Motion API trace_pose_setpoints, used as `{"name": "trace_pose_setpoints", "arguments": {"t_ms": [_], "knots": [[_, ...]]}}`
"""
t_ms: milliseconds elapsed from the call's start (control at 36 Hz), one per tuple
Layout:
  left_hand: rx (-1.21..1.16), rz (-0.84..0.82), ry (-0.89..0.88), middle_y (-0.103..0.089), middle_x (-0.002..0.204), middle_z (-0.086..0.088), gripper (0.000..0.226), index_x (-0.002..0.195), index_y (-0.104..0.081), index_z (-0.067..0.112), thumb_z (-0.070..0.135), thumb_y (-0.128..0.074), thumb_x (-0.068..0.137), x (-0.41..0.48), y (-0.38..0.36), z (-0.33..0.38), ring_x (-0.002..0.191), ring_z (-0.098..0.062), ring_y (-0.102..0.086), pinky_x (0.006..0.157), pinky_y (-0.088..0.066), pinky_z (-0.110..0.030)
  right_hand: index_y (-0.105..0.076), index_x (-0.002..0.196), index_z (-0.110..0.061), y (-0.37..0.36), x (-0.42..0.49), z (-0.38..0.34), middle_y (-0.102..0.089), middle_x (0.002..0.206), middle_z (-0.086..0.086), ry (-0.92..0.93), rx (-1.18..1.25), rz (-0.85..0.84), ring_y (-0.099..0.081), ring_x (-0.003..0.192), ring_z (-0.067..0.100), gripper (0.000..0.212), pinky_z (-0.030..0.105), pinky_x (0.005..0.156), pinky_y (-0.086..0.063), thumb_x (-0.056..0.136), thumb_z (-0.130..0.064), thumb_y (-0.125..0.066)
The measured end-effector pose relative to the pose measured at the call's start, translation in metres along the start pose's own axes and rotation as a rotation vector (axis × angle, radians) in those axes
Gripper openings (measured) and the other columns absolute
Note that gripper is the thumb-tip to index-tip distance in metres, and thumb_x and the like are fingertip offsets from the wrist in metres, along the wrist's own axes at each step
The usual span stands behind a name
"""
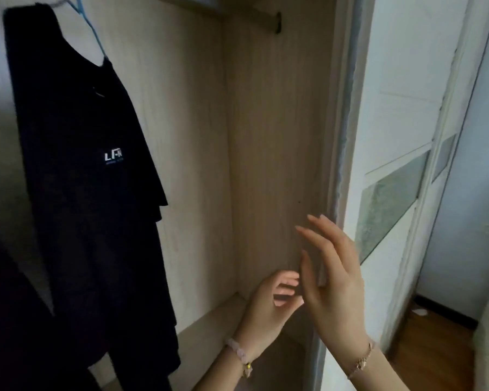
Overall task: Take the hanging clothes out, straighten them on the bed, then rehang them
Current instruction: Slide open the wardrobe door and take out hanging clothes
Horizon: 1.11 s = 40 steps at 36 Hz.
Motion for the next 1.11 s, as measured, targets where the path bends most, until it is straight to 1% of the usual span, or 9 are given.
{"name": "trace_pose_setpoints", "arguments": {"t_ms": [278,444,556,667,750,833,917,972,1111], "knots": [[0.536,0.564,-0.395,-0.065,0.106,0.013,0.029,0.113,-0.061,0.024,0.031,-0.05,0.088,-0.042,0.154,0.125,0.098,0.002,-0.061,0.087,-0.052,-0.021,-0.057,0.105,-0.046,-0.067,0.103,-0.085,-0.062,0.115,-0.027,-0.13,0.764,-0.313,-0.057,0.111,-0.01,0.032,0.004,0.094,-0.041,0.087,-0.02,-0.055],[0.876,0.852,-0.477,-0.065,0.104,0.007,0.027,0.111,-0.062,0.018,0.025,-0.049,0.088,-0.065,0.217,0.211,0.097,-0.001,-0.062,0.086,-0.053,-0.024,-0.058,0.119,-0.023,-0.114,0.185,-0.141,-0.064,0.116,-0.003,-0.206,1.118,-0.485,-0.059,0.105,0.006,0.034,0.009,0.092,-0.047,0.093,-0.001,-0.056],[1.218,1.066,-0.41,-0.062,0.113,0.003,0.034,0.116,-0.059,0.016,0.028,-0.044,0.088,-0.076,0.255,0.264,0.107,-0.014,-0.059,0.093,-0.045,-0.027,-0.045,0.14,-0.017,-0.133,0.23,-0.188,-0.051,0.139,0.003,-0.222,1.205,-0.629,-0.05,0.126,0.014,0.049,0.023,0.1,-0.037,0.094,-0.018,-0.059],[1.474,1.257,-0.118,-0.047,0.133,-0.004,0.042,0.132,-0.045,0.013,0.021,-0.05,0.091,-0.078,0.294,0.302,0.125,-0.023,-0.041,0.096,-0.03,-0.025,-0.024,0.152,-0.017,-0.146,0.264,-0.222,-0.03,0.156,0.003,-0.218,1.19,-0.718,-0.035,0.141,0.019,0.07,0.026,0.105,-0.029,0.093,-0.036,-0.057],[1.327,1.236,0.132,-0.037,0.143,-0.011,0.054,0.139,-0.034,0.005,0.022,-0.052,0.091,-0.072,0.315,0.314,0.132,-0.028,-0.036,0.104,-0.031,-0.033,-0.008,0.155,-0.016,-0.16,0.278,-0.235,-0.019,0.16,0.005,-0.297,1.175,-0.786,-0.028,0.144,0.027,0.085,0.035,0.111,-0.031,0.09,-0.037,-0.06],[0.877,1.178,0.301,-0.041,0.132,-0.009,0.058,0.14,-0.03,0.003,0.024,-0.054,0.091,-0.066,0.323,0.316,0.118,-0.026,-0.046,0.092,-0.036,-0.03,0.004,0.155,-0.015,-0.171,0.285,-0.242,-0.026,0.156,0.01,-0.368,1.168,-0.743,-0.038,0.137,0.03,0.09,0.033,0.102,-0.037,0.09,-0.016,-0.059],[0.657,1.194,0.351,-0.041,0.109,-0.003,0.054,0.137,-0.035,0.002,0.022,-0.055,0.091,-0.059,0.333,0.312,0.098,-0.018,-0.043,0.082,-0.035,-0.028,0.01,0.155,-0.015,-0.181,0.283,-0.244,-0.054,0.104,0.002,-0.412,1.212,-0.733,-0.055,0.092,0.019,0.089,0.029,0.083,-0.04,0.09,-0.003,-0.049],[0.596,1.228,0.361,-0.048,0.112,-0.006,0.051,0.132,-0.04,0.001,0.021,-0.058,0.089,-0.055,0.341,0.307,0.098,-0.02,-0.048,0.081,-0.04,-0.03,0.006,0.155,-0.017,-0.189,0.283,-0.241,-0.042,0.079,-0.008,-0.447,1.24,-0.701,-0.048,0.077,0.013,0.084,0.027,0.077,-0.044,0.09,-0.001,-0.044],[0.418,1.242,0.336,-0.065,0.111,-0.021,0.037,0.114,-0.06,-0.003,0.018,-0.063,0.083,-0.048,0.357,0.29,0.097,-0.032,-0.064,0.077,-0.05,-0.031,-0.024,0.152,-0.012,-0.194,0.294,-0.224,-0.055,0.109,0.003,-0.572,1.395,-0.595,-0.05,0.086,0.014,0.056,0.022,0.075,-0.039,0.099,-0.004,-0.041]]}}
Point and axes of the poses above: each hand's wrist, its own x-axis towards the middle knuckle, its own y-axis out of the back of the hand, z = x × y, the point moved 1 cm from there along x, towards the middle knuckle
